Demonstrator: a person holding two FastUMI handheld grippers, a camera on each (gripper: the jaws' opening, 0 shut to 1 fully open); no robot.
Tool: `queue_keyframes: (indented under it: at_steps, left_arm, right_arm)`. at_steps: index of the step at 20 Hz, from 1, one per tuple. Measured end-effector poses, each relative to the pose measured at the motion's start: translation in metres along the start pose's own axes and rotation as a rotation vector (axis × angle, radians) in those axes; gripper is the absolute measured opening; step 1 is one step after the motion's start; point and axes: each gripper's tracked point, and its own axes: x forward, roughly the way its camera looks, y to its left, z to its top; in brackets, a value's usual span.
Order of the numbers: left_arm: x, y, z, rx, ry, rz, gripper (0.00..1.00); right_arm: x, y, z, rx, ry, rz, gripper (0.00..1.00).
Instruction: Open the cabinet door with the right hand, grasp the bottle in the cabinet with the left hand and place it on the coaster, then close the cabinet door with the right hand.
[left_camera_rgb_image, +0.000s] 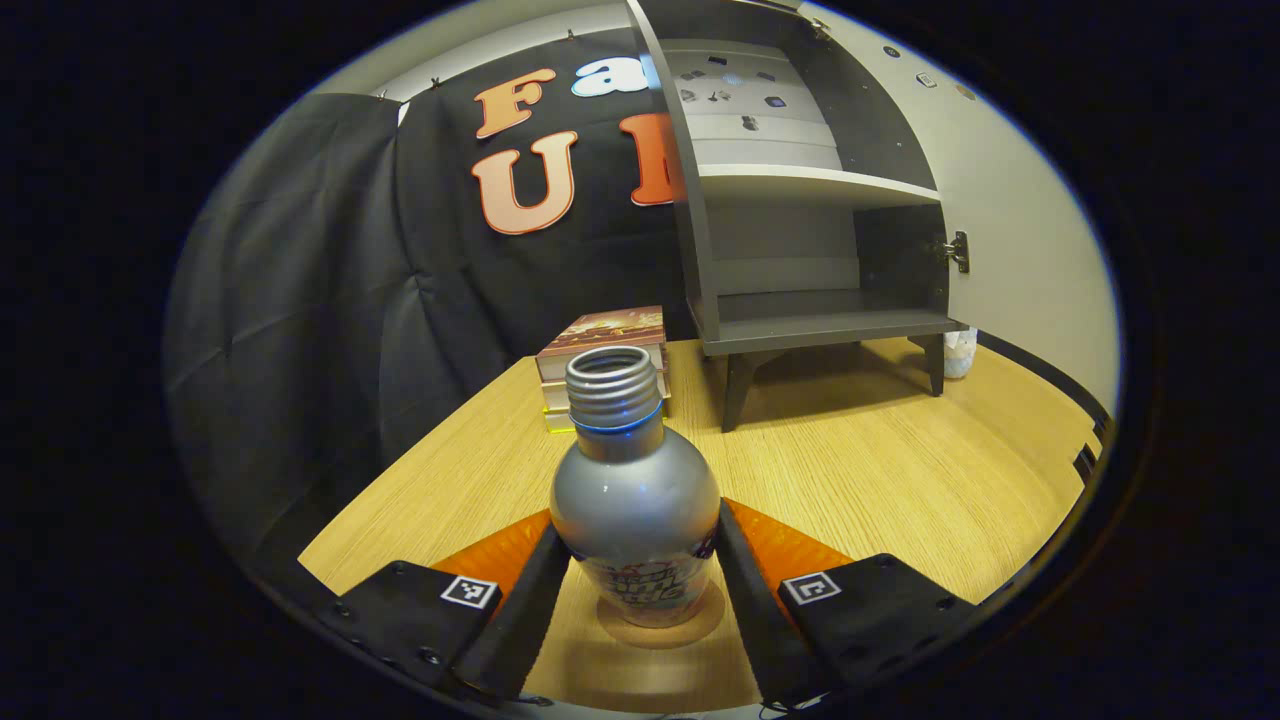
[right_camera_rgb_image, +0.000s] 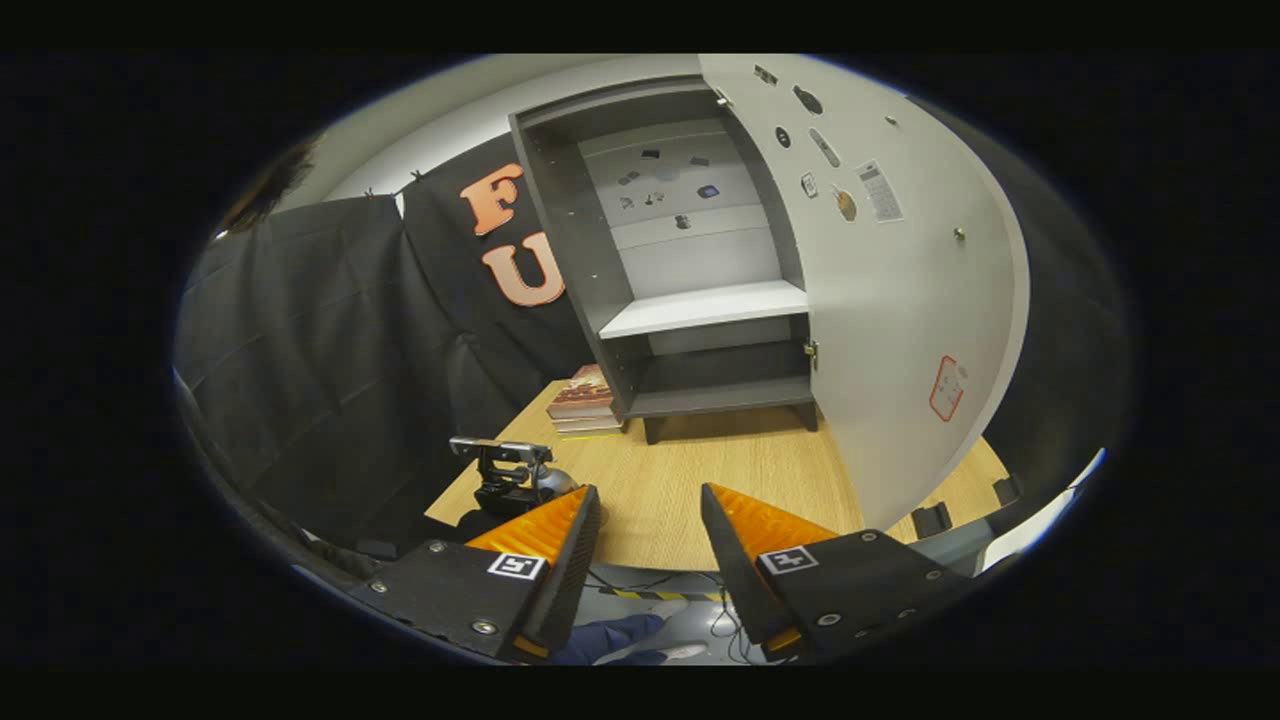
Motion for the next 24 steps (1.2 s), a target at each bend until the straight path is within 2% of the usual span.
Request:
queue_keyframes:
  at_steps: [6, 8, 13, 16, 19, 24]
  left_arm:
    - [-0.008, -0.002, -0.008, 0.022, 0.019, 0.008, 0.91]
    - [-0.012, -0.001, -0.003, 0.004, 0.006, 0.008, 0.98]
    - [-0.019, 0.005, 0.009, -0.001, -0.005, 0.021, 0.98]
    - [-0.029, 0.01, 0.04, -0.002, -0.051, 0.028, 0.98]
    - [-0.044, 0.012, 0.093, -0.001, -0.128, 0.008, 0.98]
    - [-0.075, 0.003, 0.181, -0.01, -0.226, -0.049, 0.98]
  right_arm:
    - [-0.005, 0.001, -0.006, 0.0, 0.005, -0.001, 0.63]
    - [-0.008, 0.001, -0.008, 0.0, 0.01, -0.001, 0.64]
    - [-0.016, 0.001, -0.003, 0.001, -0.011, 0.0, 0.64]
    - [-0.025, -0.001, 0.012, 0.009, -0.058, 0.0, 0.63]
    - [-0.04, -0.011, 0.037, 0.003, -0.133, -0.016, 0.63]
    - [-0.079, -0.057, 0.097, -0.037, -0.289, -0.104, 0.63]
